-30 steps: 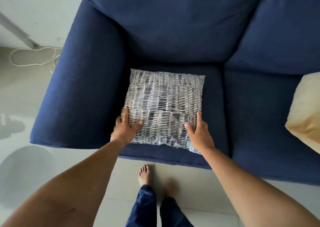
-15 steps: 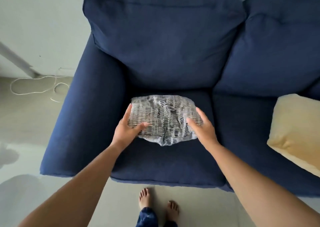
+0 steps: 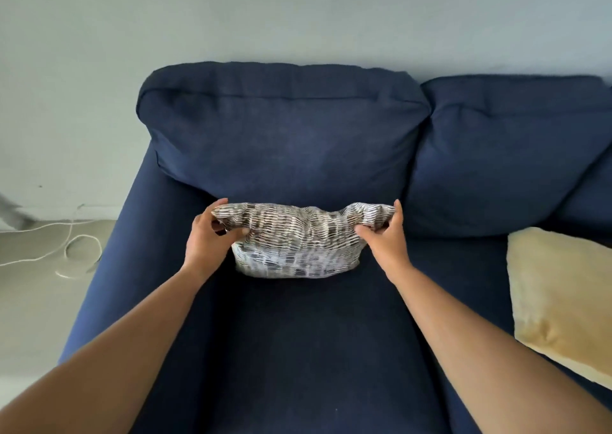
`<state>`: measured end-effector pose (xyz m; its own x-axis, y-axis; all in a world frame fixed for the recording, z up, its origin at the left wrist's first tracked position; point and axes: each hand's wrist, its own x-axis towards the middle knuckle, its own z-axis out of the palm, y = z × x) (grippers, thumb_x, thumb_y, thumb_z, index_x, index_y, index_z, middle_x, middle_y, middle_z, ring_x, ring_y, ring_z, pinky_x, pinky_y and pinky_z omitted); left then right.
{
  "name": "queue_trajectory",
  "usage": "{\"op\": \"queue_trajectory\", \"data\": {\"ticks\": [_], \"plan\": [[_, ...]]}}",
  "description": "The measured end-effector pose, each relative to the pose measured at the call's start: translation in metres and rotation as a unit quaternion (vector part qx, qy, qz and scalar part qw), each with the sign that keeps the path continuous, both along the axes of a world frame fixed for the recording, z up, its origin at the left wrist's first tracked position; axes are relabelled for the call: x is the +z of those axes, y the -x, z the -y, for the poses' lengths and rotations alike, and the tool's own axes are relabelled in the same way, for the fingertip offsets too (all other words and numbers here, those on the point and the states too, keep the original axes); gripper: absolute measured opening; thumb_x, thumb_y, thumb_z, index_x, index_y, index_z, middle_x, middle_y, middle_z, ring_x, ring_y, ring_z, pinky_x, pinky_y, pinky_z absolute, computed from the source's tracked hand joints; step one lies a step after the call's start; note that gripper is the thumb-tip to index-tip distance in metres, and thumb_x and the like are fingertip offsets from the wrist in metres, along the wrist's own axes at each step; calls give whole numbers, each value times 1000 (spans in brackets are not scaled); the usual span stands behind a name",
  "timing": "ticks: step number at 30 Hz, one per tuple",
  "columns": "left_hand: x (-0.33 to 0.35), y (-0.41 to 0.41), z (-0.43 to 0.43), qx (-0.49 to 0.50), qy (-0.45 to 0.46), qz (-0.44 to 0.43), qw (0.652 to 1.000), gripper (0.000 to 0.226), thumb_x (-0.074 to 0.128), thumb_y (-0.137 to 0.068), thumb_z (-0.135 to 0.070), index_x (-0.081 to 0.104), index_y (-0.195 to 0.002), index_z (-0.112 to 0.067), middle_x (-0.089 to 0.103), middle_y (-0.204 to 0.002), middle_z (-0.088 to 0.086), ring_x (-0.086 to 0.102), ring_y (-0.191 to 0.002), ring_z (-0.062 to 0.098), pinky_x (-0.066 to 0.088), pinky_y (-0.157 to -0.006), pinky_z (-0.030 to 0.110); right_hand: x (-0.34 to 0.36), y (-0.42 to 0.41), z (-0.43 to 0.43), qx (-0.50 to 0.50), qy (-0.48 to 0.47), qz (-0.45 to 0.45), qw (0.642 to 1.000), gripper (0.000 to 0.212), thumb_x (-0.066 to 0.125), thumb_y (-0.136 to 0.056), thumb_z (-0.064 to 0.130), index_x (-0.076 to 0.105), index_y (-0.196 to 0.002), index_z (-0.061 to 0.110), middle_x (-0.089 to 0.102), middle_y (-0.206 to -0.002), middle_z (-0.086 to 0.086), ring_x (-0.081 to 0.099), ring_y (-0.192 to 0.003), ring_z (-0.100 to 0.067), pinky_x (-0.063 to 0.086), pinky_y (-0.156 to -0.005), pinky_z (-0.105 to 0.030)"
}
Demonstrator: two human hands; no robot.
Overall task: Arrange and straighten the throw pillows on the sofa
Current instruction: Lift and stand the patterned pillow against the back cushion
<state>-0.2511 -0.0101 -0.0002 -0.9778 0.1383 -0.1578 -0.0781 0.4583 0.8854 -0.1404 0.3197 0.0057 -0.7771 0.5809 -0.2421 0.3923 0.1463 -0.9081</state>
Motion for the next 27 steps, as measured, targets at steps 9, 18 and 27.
{"op": "queue_trajectory", "data": {"ticks": [9,18,27], "plan": [[-30,33,-31,140,-68,-13,988,18,69,-89,-38,63,-96,-53,74,-97,-23,68,-90,-5,54,-90,34,-35,55,-24,-27,13,-47,998,24,70,-89,26,60,-111,30,67,-104,16,64,-100,-5,46,-77,-19],[-21,83,-76,251,-86,-35,964,11,71,-89,-37,63,-88,-44,72,-84,-24,67,-81,-6,48,-72,18,-42,109,-47,-70,9,-80,994,25,71,-88,31,62,-108,19,70,-103,8,68,-96,-9,55,-84,-30],[-20,106,-103,258,-17,-40,965,56,56,-100,-35,33,-152,-38,60,-115,-27,58,-95,-12,33,-69,2,-48,142,-46,11,-112,-53,992,68,55,-99,36,20,-156,25,55,-143,-1,57,-123,-18,46,-94,-29]]}}
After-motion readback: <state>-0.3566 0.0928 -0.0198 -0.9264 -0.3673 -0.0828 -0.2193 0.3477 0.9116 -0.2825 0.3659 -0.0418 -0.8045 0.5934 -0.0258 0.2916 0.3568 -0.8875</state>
